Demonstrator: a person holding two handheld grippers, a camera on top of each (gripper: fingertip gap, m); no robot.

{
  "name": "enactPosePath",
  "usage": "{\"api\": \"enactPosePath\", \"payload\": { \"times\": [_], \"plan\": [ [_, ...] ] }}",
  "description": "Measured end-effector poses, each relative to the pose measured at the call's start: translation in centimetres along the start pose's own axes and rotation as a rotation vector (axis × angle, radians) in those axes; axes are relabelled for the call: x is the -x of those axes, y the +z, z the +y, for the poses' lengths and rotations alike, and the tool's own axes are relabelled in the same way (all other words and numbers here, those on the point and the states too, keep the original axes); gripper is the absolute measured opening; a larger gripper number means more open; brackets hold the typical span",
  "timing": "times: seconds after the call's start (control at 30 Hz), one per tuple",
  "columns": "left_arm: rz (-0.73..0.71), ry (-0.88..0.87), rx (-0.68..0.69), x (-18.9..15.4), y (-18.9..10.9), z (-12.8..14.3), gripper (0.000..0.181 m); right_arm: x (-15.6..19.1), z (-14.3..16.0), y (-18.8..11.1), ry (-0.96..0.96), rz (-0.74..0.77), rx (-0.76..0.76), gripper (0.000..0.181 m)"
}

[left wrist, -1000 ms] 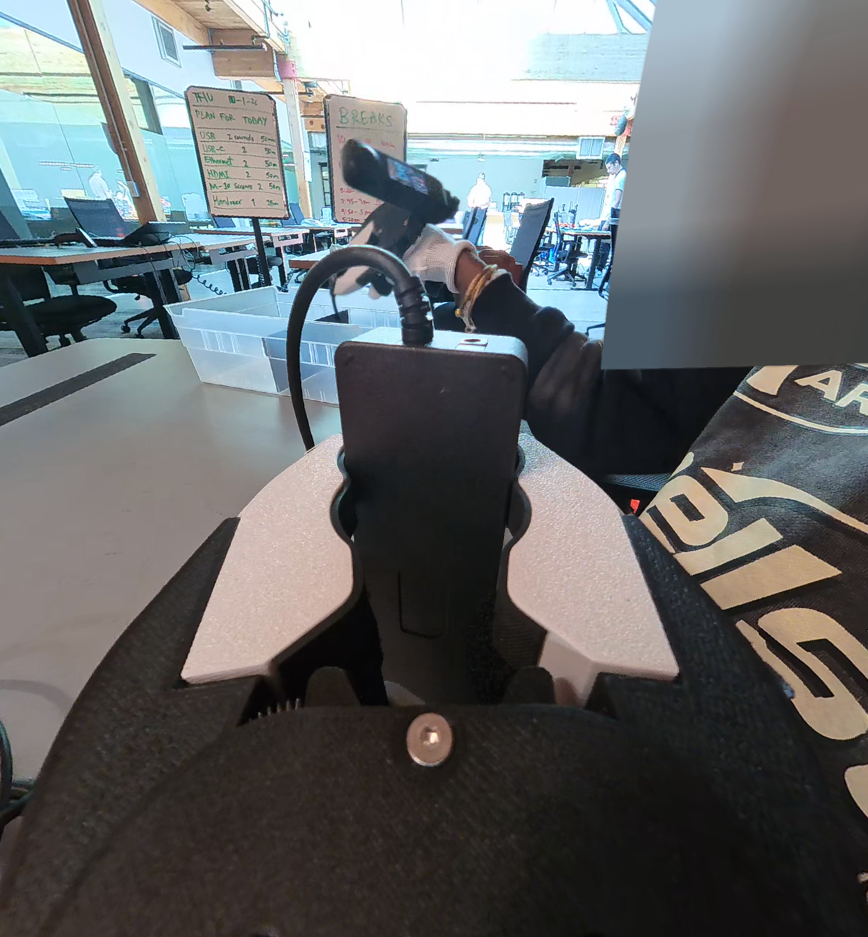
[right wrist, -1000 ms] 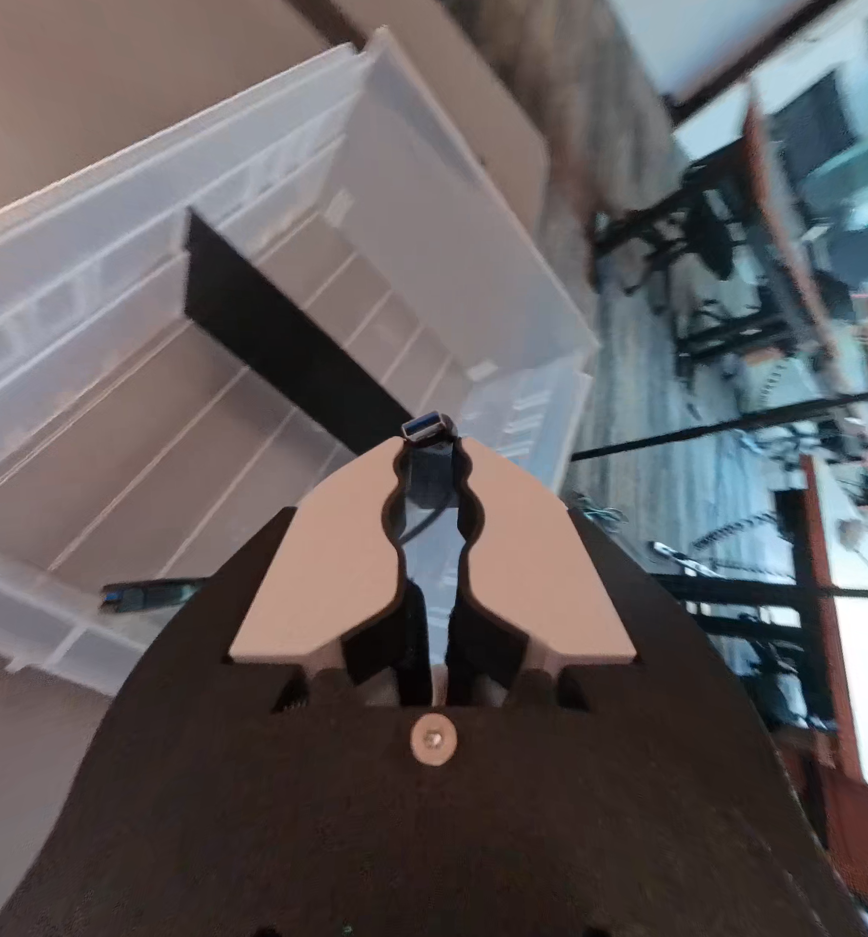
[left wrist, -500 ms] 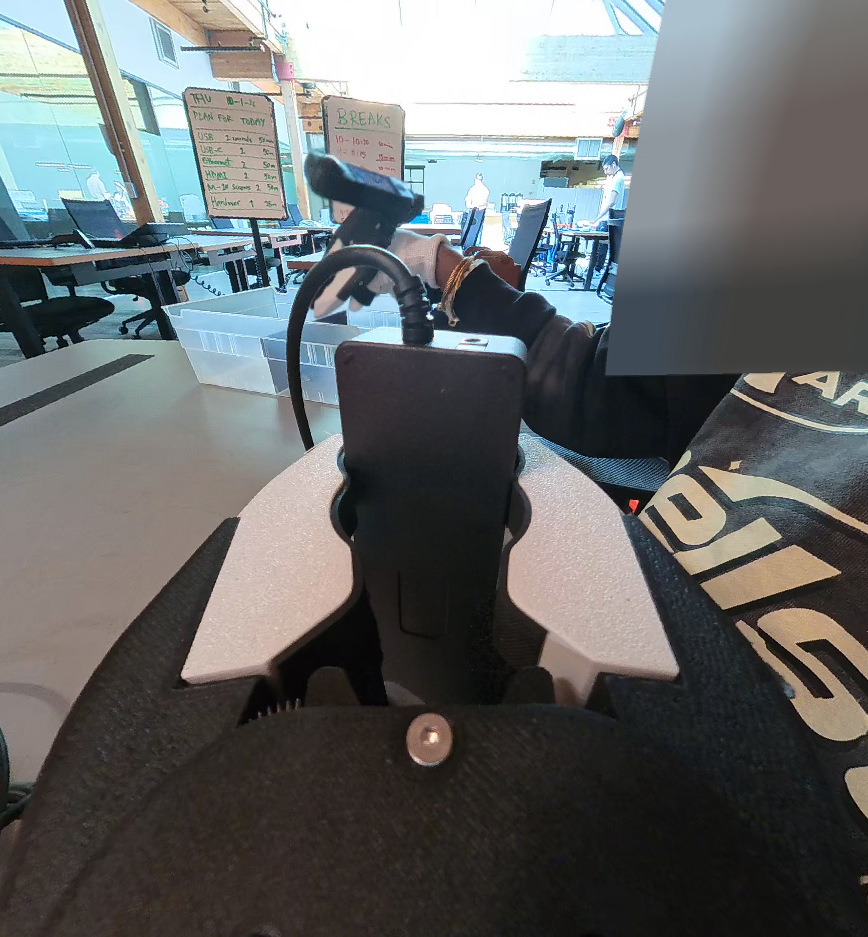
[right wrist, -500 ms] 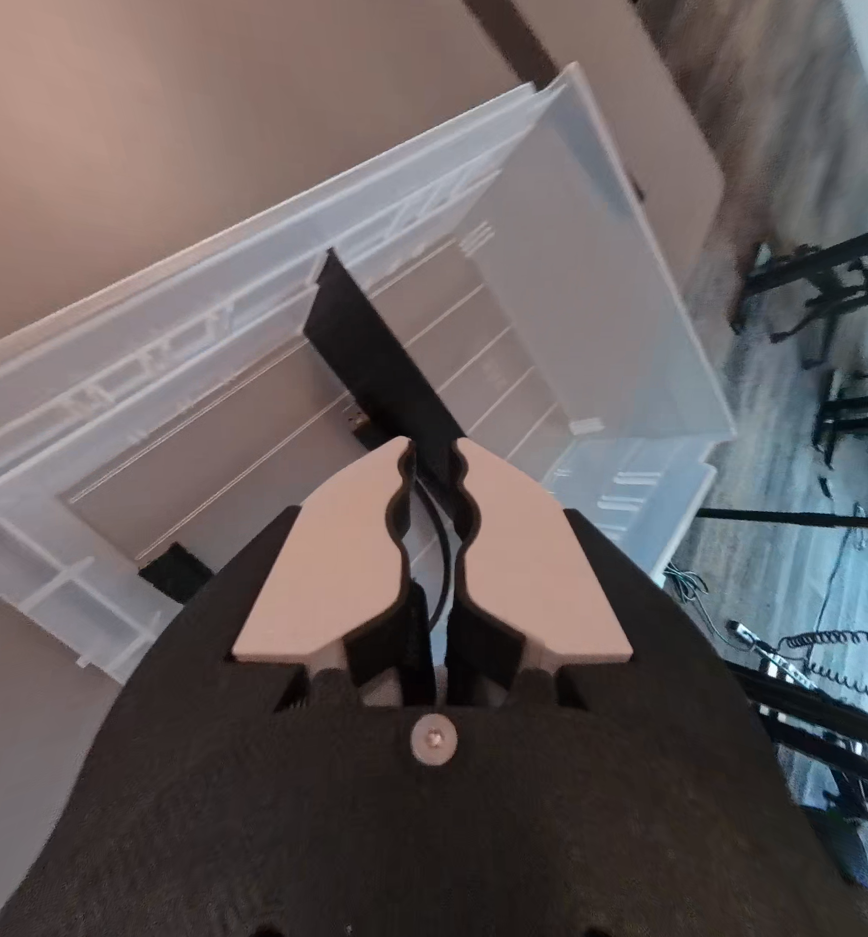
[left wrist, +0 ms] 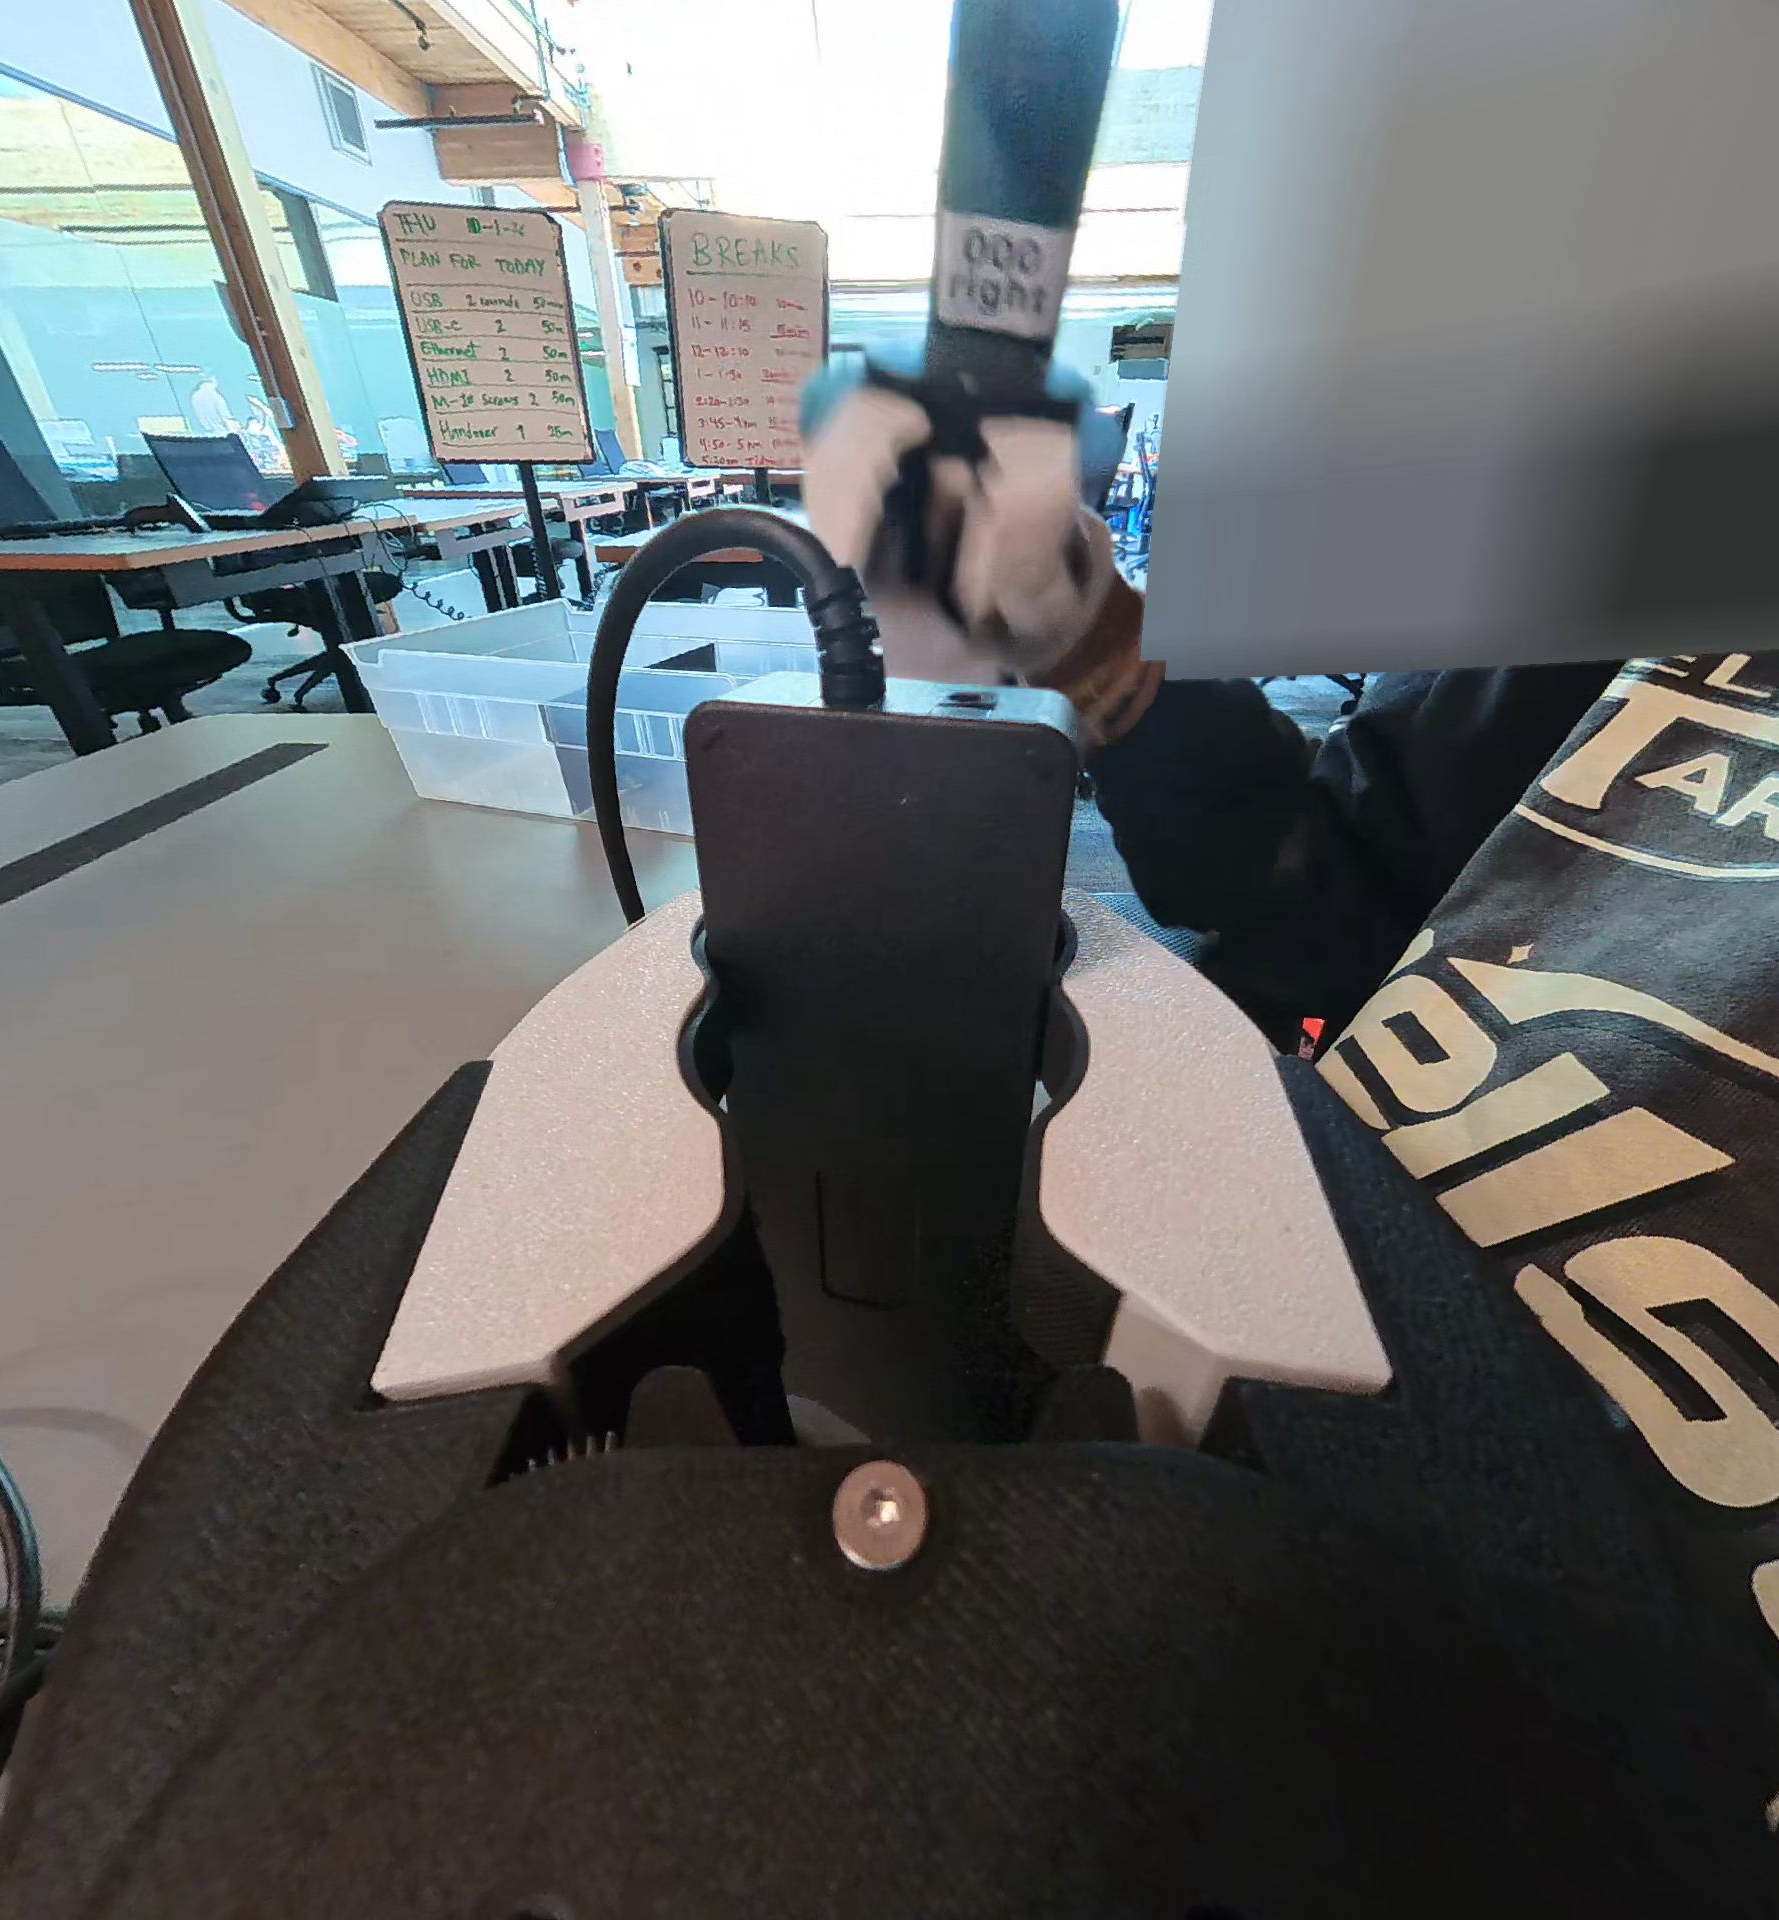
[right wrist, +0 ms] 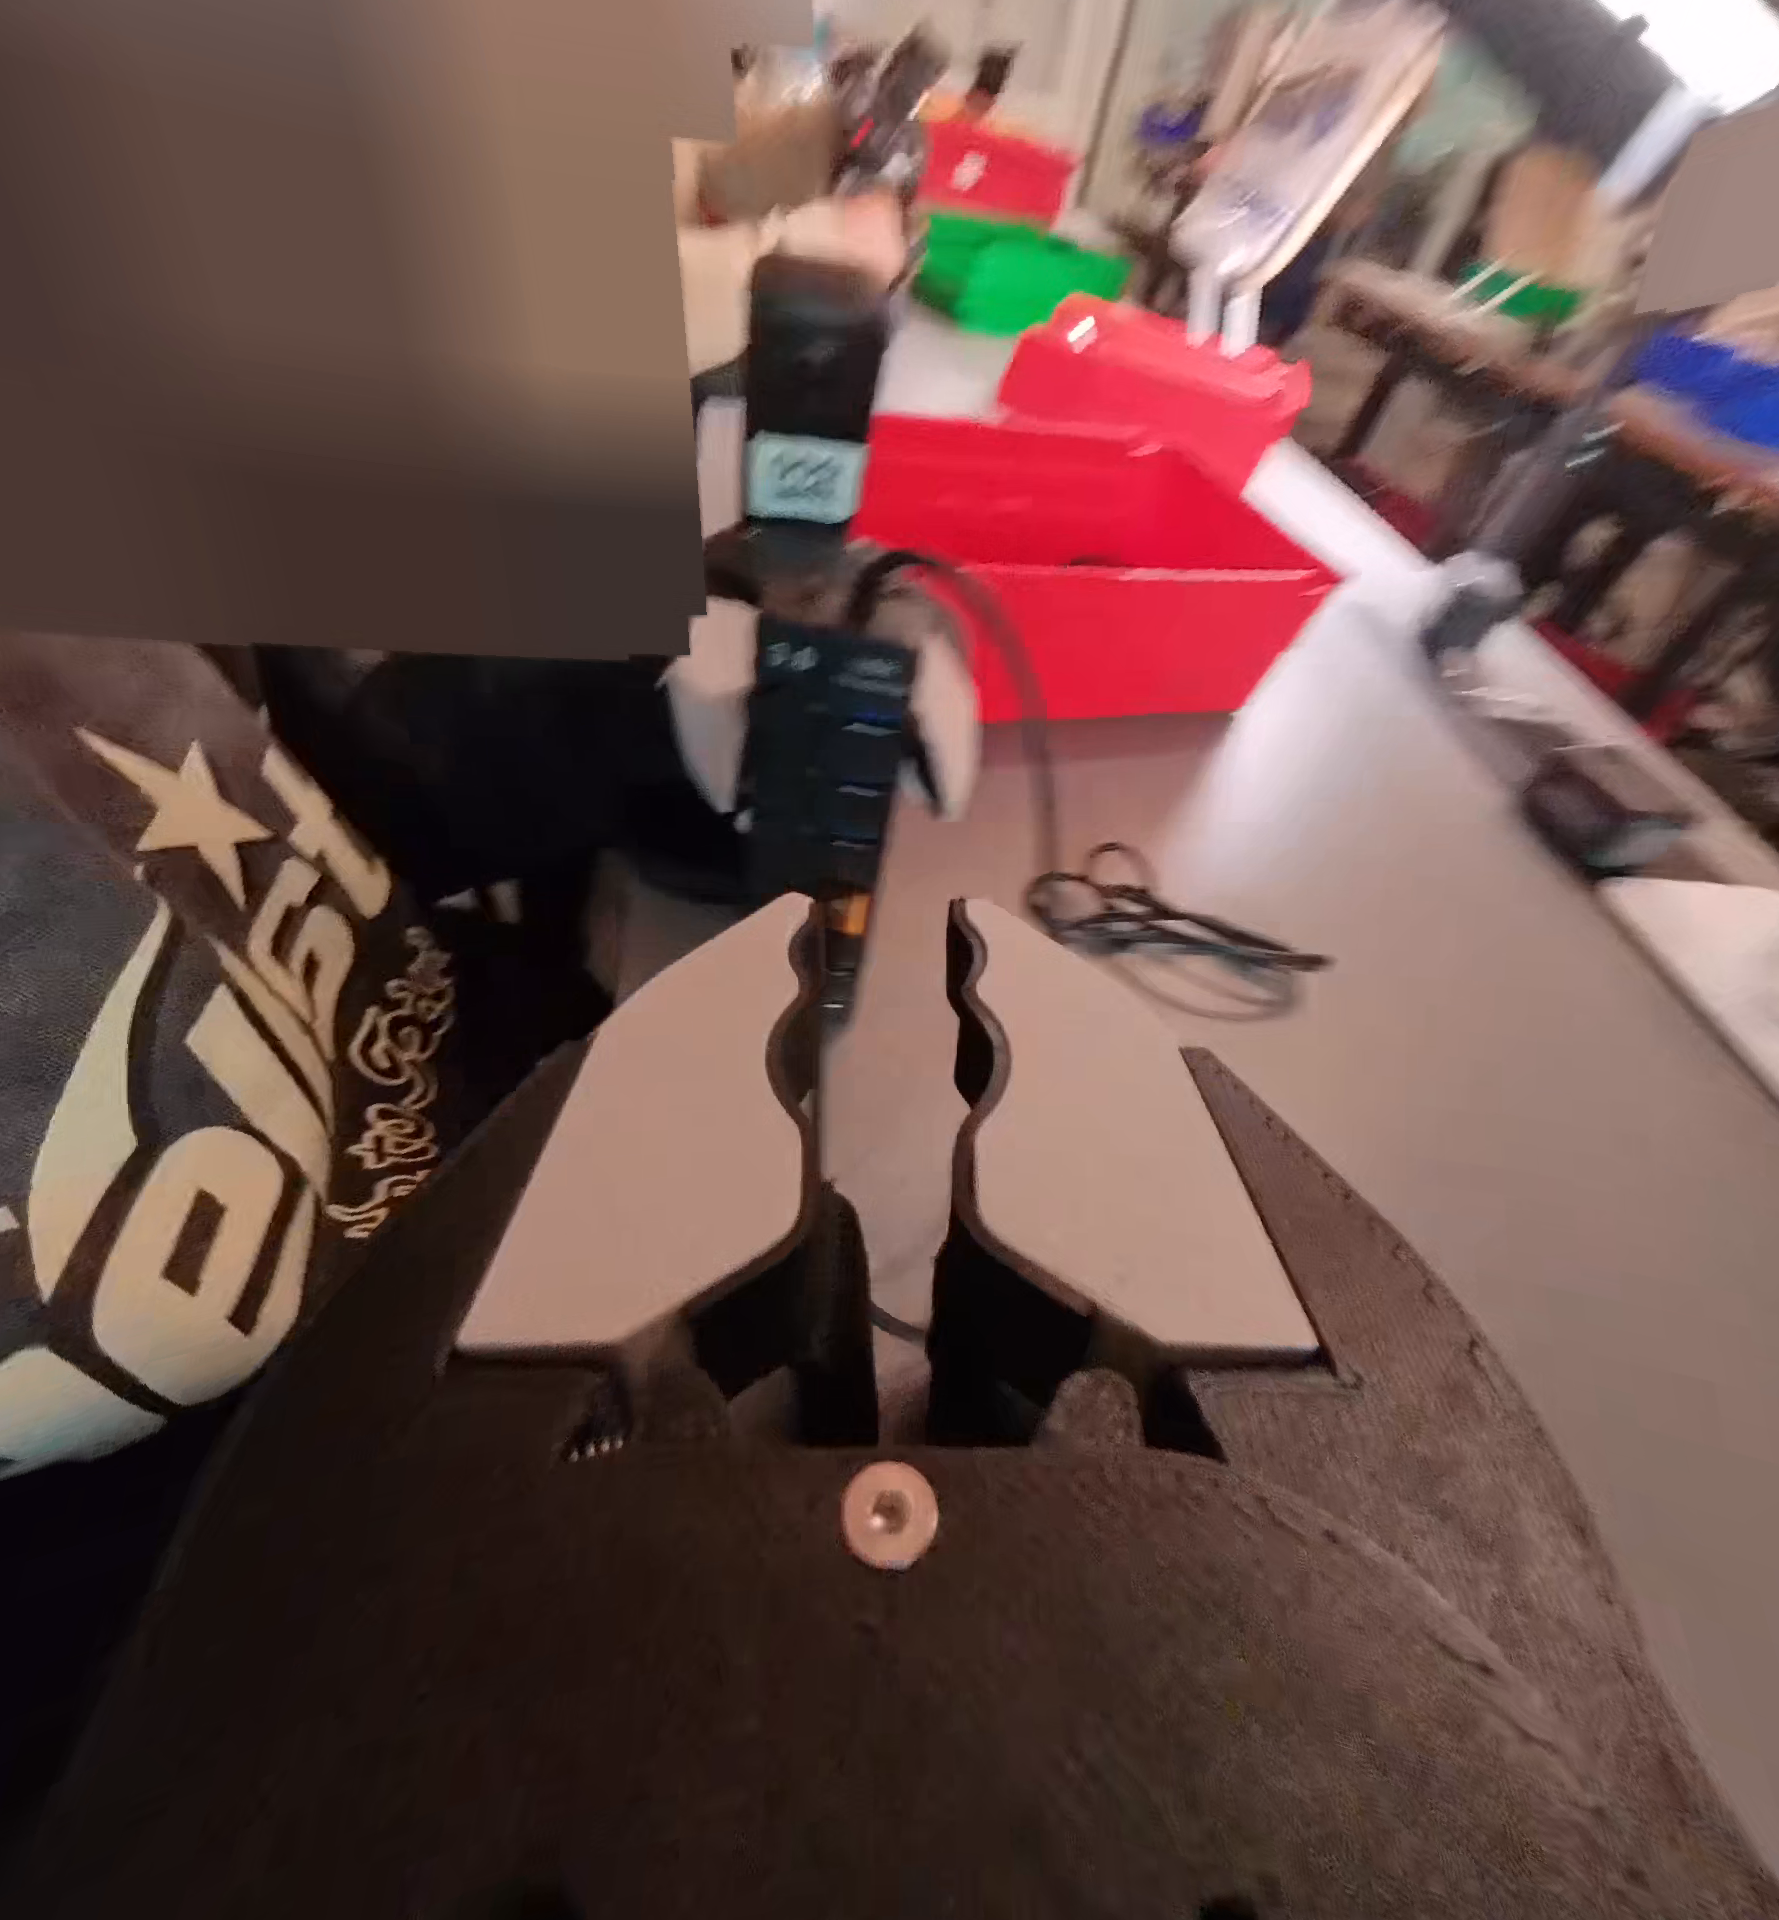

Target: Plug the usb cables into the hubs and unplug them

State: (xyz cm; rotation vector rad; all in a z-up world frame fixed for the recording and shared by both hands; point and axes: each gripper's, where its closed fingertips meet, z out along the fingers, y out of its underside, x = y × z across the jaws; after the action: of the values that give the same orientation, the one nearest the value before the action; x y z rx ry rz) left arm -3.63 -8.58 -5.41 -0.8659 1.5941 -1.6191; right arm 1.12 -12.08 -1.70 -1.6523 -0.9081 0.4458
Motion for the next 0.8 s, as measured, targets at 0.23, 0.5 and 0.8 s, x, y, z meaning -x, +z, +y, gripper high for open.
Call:
{"api": "enactPosePath", "payload": {
  "times": [0.23,0.5,0.8],
  "plan": [
    [0.025,0.048,-0.002,-0.8,0.1,0.0,0.057,1.6,4.4,8.6,0.106,-0.014,0.166,0.027],
    [0.02,0.072,0.139,-1.0,0.6,2.4,0.067,2.4,6.5,10.7,0.07,-0.018,0.26,0.016],
    [-0.077,0.054,0.23,0.5,-0.6,3.5,0.065,0.5,7.5,8.1,0.077,-0.012,0.282,0.016]
  ]
}}
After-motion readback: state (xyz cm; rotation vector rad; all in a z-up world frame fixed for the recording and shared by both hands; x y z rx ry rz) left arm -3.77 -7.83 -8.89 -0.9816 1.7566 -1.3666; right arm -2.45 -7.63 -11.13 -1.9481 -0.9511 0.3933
